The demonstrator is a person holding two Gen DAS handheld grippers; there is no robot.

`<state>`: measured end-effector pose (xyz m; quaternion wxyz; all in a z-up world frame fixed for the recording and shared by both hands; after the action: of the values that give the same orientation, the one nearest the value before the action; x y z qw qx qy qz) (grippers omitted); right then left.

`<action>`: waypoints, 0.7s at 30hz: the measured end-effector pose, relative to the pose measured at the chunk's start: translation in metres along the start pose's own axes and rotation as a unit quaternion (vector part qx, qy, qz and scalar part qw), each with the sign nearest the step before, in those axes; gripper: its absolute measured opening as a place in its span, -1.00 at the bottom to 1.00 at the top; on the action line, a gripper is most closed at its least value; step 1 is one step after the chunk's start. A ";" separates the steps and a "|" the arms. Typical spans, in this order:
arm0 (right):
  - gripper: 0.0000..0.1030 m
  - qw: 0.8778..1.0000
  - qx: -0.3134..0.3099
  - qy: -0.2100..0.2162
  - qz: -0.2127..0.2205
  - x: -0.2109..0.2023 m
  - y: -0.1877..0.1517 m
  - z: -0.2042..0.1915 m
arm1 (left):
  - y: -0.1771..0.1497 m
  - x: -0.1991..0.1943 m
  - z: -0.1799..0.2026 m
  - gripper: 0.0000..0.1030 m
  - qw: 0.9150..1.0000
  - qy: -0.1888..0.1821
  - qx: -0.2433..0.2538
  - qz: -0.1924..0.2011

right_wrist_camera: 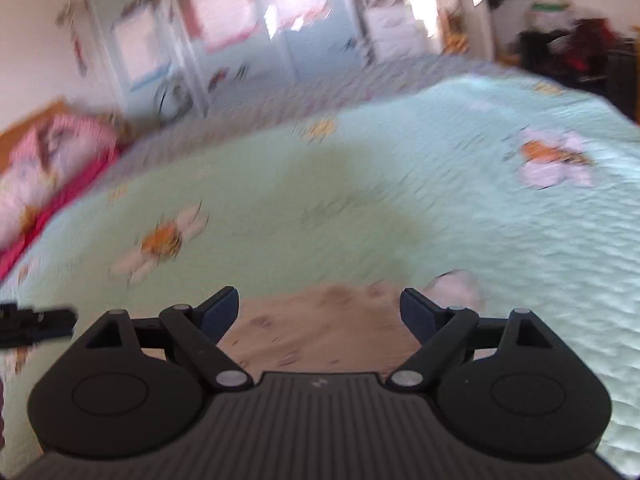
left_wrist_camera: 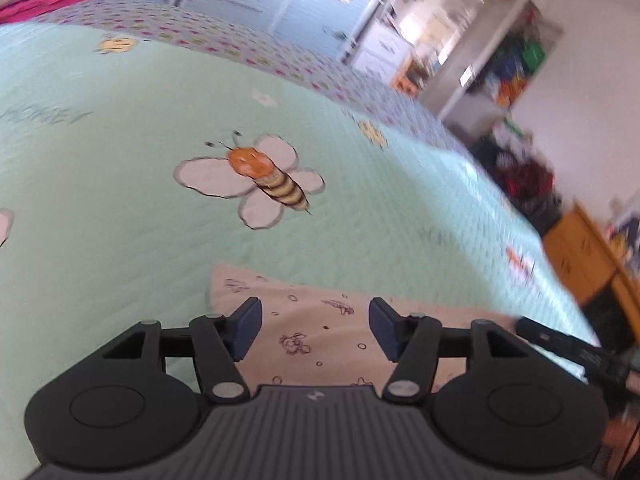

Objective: Fold clothes

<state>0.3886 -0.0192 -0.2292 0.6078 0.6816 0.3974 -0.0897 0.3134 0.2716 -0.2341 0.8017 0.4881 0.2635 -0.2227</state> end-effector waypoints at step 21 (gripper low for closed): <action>0.71 0.997 0.075 -0.014 0.003 0.006 0.018 0.039 | 0.009 0.021 -0.018 0.13 0.997 -0.010 -0.072 -0.014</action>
<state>0.4186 -0.0507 -0.2291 0.5607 0.7253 0.3789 -0.1263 0.3311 0.2901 -0.2483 0.8344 0.4232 0.2771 -0.2190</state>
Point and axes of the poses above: each gripper's, at about its wrist camera, not at the fingertips, and x roughly the way its jaws point, z to its right, y to its top, the point moved 5 cm from there along x, roughly the way its jaws point
